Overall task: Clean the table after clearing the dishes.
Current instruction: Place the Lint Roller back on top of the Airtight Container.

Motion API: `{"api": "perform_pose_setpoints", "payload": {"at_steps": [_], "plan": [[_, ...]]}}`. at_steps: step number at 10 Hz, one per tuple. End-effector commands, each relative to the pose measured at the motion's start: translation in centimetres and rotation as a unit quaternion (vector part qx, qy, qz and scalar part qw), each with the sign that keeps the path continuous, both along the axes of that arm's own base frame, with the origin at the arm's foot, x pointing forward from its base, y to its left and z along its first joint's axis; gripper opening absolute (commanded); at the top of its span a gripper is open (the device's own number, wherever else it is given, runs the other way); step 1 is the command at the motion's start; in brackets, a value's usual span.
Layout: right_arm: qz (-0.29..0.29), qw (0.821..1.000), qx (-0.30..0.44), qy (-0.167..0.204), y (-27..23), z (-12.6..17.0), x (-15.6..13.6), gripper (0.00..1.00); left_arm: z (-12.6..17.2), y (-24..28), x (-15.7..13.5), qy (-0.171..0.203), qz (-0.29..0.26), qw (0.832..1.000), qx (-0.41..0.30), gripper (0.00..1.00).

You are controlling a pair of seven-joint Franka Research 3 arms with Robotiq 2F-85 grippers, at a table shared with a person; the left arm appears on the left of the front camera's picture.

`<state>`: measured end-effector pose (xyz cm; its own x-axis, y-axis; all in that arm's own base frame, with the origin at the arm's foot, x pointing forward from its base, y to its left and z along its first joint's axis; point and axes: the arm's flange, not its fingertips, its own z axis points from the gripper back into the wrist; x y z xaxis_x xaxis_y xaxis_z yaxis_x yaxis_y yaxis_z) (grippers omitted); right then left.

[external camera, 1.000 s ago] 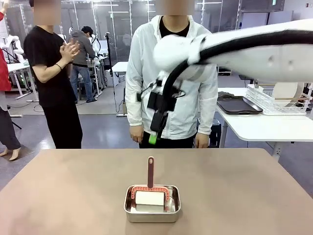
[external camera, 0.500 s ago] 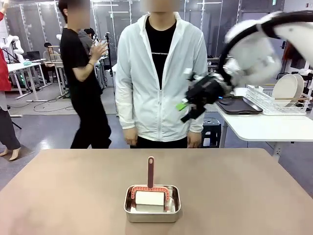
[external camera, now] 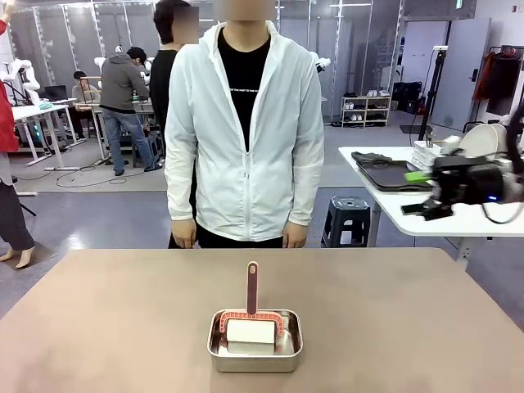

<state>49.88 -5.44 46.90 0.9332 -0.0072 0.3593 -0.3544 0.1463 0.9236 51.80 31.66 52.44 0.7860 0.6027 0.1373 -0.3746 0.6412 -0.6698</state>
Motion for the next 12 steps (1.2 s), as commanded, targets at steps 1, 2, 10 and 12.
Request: {"api": "perform_pose_setpoints", "payload": {"at_steps": [1,2,10,12], "plan": [[-0.038,0.999,0.024,-0.013,-3.4,-0.4,-2.3,1.0,0.0,-0.2,-0.6,-0.005,0.001,1.0,0.005,1.0],[-0.058,0.998,0.019,-0.017,-5.6,-0.7,-3.5,1.0,0.0,-0.2,-0.6,-0.005,0.001,1.0,0.005,1.0],[-0.189,0.978,-0.037,0.078,-15.7,-3.8,-13.1,1.0,0.0,-0.2,-0.6,-0.005,0.001,1.0,0.005,1.0],[-0.195,0.977,-0.039,0.077,-16.8,-4.5,-15.6,1.0,0.0,-0.2,-0.6,-0.005,0.001,1.0,0.005,1.0]]}}
